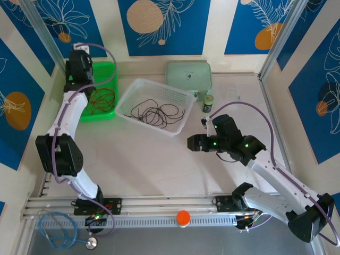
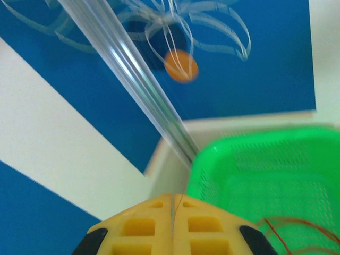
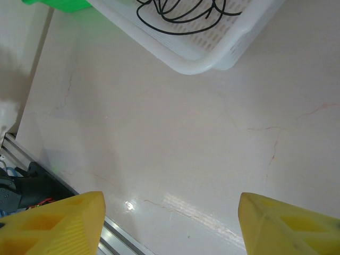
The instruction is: Untangle the cables
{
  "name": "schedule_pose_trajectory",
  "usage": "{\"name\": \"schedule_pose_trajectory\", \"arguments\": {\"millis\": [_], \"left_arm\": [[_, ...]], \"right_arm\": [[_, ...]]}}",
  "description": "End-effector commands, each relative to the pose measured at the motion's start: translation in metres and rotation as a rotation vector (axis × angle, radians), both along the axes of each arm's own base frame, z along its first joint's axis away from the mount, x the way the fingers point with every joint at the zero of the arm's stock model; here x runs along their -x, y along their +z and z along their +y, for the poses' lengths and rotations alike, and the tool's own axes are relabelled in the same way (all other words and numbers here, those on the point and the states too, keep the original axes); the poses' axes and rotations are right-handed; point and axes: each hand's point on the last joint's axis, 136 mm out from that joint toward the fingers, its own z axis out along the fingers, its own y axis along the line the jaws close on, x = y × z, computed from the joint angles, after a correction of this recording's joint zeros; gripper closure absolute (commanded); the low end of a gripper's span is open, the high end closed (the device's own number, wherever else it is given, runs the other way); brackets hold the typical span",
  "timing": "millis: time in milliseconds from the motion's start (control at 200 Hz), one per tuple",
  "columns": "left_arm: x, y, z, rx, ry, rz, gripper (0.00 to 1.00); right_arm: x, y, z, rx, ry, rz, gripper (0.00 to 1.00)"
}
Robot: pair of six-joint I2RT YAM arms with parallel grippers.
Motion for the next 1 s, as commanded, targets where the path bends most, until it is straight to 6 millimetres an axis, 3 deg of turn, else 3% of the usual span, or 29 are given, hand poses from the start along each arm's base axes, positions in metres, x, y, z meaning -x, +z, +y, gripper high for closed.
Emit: {"name": "schedule_pose_trajectory", "arguments": {"millis": [0,170,260,305,350,395,495,630,805,890,995], "left_arm": [[0.009,-0.053,0.003,0.177,0.071,0.048,1.0],[0.005,-0.113,-0.016,0.274,0.035,0.182,0.99],[0.001,-0.133,-0.025,0.299,0.01,0.255,0.74],[-0.001,-0.14,-0.031,0.307,-0.009,0.282,0.56],[-0.002,-0.143,-0.035,0.306,-0.02,0.301,0.32],[-0.002,-0.144,-0.039,0.299,-0.031,0.313,0.19],[0.0,-0.132,-0.046,0.282,-0.062,0.309,0.0],[0.01,-0.094,-0.066,0.302,-0.178,0.262,0.0],[0.037,-0.039,-0.099,0.311,-0.379,0.224,0.0],[0.05,-0.025,-0.095,0.226,-0.355,0.242,0.0],[0.056,-0.026,-0.076,0.126,-0.259,0.289,0.0]], "right_arm": [[0.004,-0.002,0.002,-0.024,0.009,0.024,0.33],[0.007,-0.005,-0.003,-0.015,-0.001,0.021,0.33],[0.01,-0.006,-0.005,-0.016,-0.007,0.021,0.33],[0.01,-0.007,-0.006,-0.018,-0.01,0.02,0.33],[0.011,-0.007,-0.007,-0.02,-0.014,0.02,0.33],[0.011,-0.008,-0.008,-0.02,-0.017,0.022,0.33],[0.011,-0.01,-0.011,-0.009,-0.031,0.029,0.33],[0.005,-0.021,-0.026,0.024,-0.106,0.076,0.3],[-0.016,-0.039,-0.062,0.037,-0.279,0.159,0.25],[-0.027,-0.047,-0.084,0.068,-0.368,0.172,0.24],[-0.035,-0.049,-0.102,0.1,-0.418,0.182,0.24]]}}
